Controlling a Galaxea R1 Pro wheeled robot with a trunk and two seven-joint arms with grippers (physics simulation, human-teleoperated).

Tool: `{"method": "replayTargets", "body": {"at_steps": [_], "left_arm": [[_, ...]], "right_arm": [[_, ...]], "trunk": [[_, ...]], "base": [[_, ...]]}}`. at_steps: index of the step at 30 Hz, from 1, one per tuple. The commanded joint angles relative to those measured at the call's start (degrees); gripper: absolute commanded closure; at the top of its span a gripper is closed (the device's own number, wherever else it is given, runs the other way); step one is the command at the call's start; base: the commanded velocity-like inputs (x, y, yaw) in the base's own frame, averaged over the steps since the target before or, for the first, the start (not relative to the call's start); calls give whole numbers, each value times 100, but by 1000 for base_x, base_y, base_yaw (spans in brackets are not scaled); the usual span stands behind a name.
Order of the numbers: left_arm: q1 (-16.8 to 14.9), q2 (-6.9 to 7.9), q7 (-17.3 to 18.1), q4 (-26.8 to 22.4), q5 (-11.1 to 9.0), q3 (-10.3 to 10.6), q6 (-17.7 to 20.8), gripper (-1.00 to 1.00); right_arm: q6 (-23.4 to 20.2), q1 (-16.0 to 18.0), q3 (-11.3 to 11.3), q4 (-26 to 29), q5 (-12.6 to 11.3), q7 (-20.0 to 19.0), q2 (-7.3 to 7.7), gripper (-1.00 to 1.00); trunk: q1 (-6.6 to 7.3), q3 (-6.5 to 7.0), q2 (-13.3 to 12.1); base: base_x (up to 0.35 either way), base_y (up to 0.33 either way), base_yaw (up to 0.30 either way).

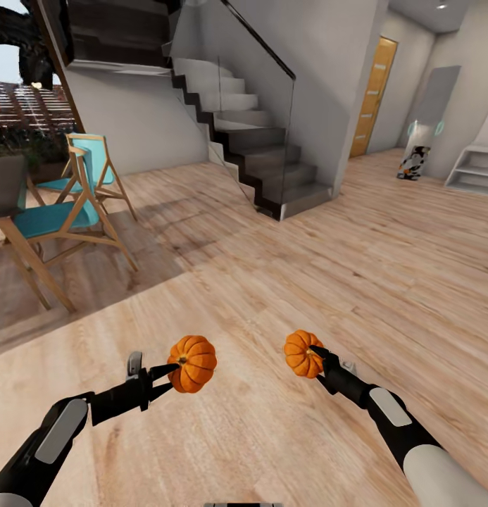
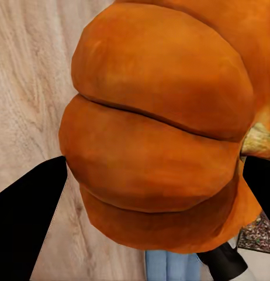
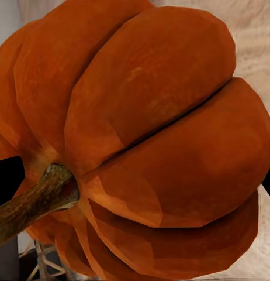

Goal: Place each of the two pumpkins and all three candles from the living room inside a cabinet in the living room (use any cabinet), then make sure every cabinet is closed, and position the cauldron so it is next to a table in the living room.

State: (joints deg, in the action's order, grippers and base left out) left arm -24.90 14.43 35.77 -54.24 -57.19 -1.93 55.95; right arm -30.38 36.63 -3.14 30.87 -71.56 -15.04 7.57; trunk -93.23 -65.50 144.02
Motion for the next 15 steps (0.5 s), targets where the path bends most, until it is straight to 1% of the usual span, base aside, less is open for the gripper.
{"method": "replayTargets", "body": {"at_steps": [1, 15], "left_arm": [[-6, -2, 26, 11, -72, -9, 56, 100], [3, 3, 26, 18, -56, -4, 56, 100]], "right_arm": [[-42, 2, -28, 4, -51, -7, -1, 100], [-40, 2, -23, 5, -51, -14, -1, 100]], "trunk": [[2, -4, 2], [2, -4, 2]], "base": [[0, 0, 292], [0, 0, 291]]}}
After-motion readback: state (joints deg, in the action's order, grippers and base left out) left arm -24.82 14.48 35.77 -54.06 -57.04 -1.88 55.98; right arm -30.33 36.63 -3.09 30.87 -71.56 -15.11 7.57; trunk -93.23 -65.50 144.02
